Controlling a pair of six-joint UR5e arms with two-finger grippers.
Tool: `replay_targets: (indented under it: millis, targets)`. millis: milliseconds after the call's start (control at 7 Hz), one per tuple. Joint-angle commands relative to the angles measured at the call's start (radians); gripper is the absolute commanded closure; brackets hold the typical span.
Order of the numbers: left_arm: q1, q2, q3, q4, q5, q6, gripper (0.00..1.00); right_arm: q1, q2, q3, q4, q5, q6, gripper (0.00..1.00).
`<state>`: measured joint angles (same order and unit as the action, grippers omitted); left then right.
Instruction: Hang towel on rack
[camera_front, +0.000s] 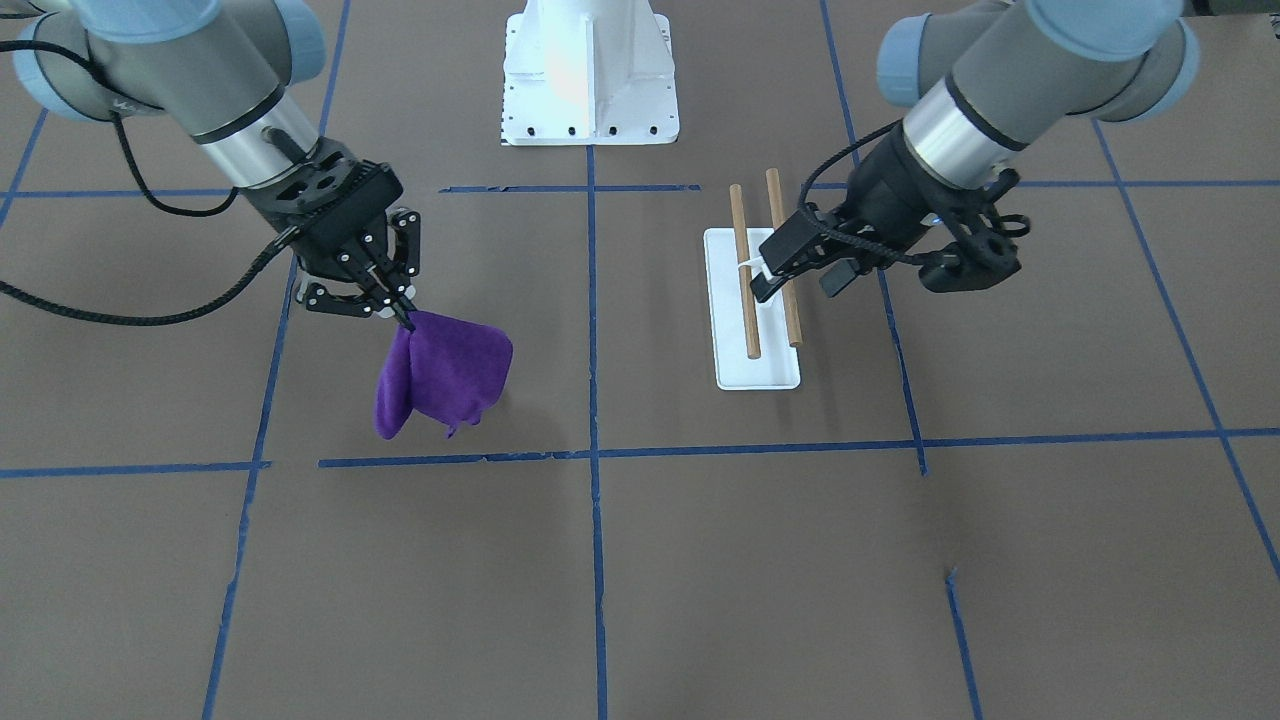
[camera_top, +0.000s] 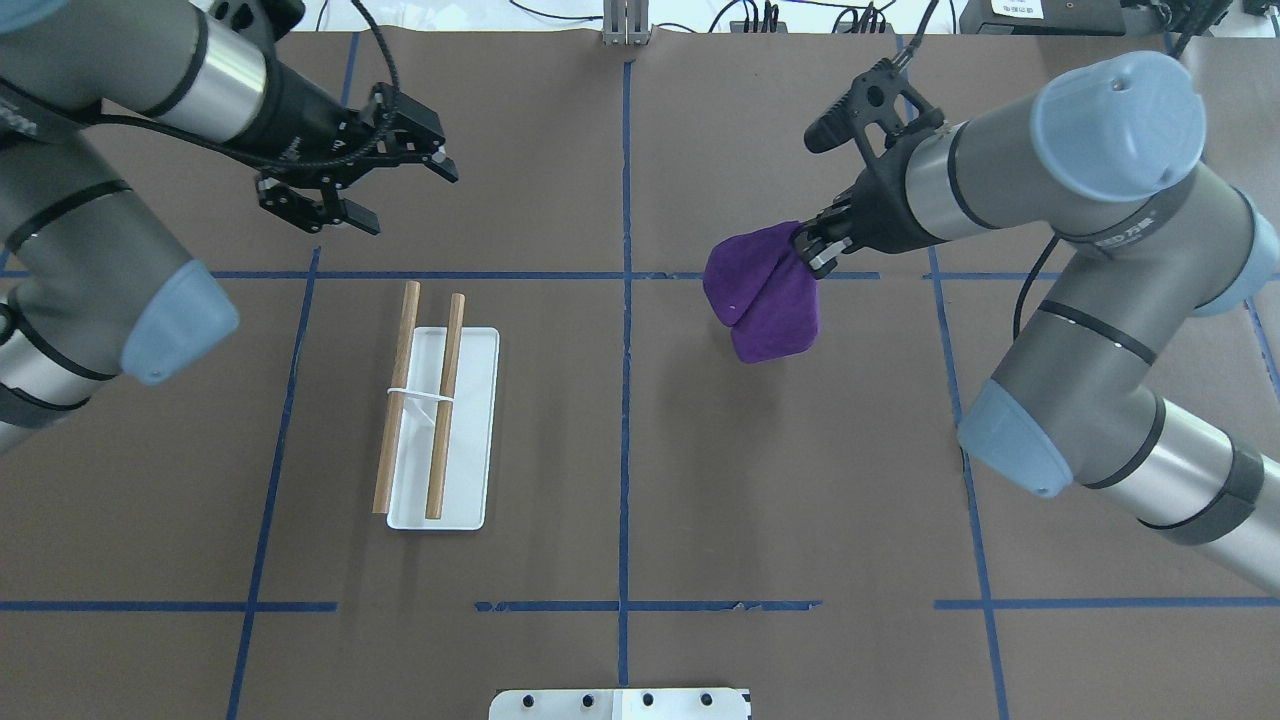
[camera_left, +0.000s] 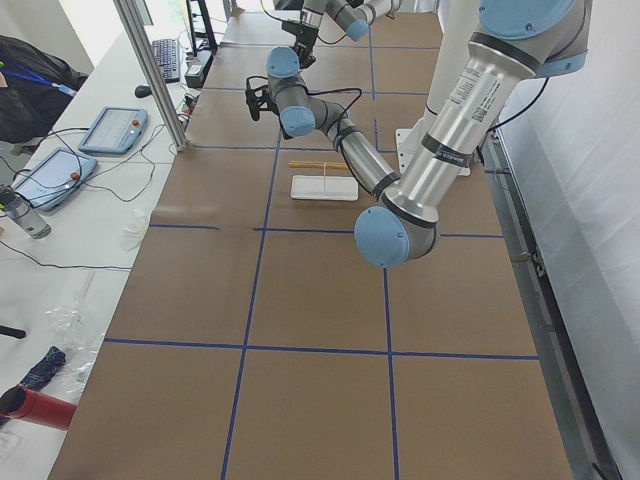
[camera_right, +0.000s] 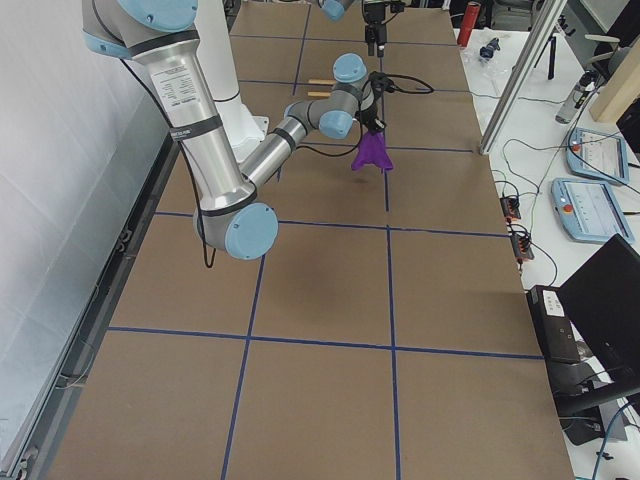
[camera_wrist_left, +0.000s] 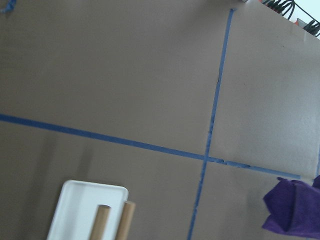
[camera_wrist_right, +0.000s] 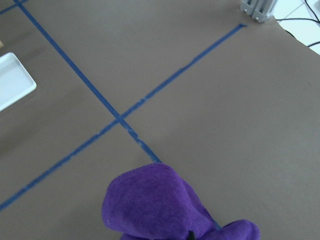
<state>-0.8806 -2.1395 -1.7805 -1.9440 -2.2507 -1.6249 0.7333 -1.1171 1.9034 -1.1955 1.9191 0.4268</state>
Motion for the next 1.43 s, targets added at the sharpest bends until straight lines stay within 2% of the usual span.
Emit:
replay_targets:
  millis: [0,429,1000,1143,1286]
  targets:
    - [0.052,-0.08,0.058,-0.007,0.036,-0.256,0.0,-0.087,0.062,0.038,-0.006,-0.095,0.155,1.0]
    - [0.113,-0.12,0.102,-0.094,0.108,-0.484,0.0,-0.117,0.112,0.039,-0.004,-0.15,0.219,1.0]
    - [0.17,-0.137,0.128,-0.128,0.111,-0.57,0.0,-0.118,0.146,0.034,-0.004,-0.16,0.23,1.0]
    - [0.172,-0.143,0.13,-0.127,0.152,-0.604,0.06,-0.117,0.149,0.034,-0.003,-0.161,0.23,1.0]
    - [0.173,-0.143,0.13,-0.127,0.157,-0.628,0.31,-0.118,0.149,0.032,-0.004,-0.161,0.23,1.0]
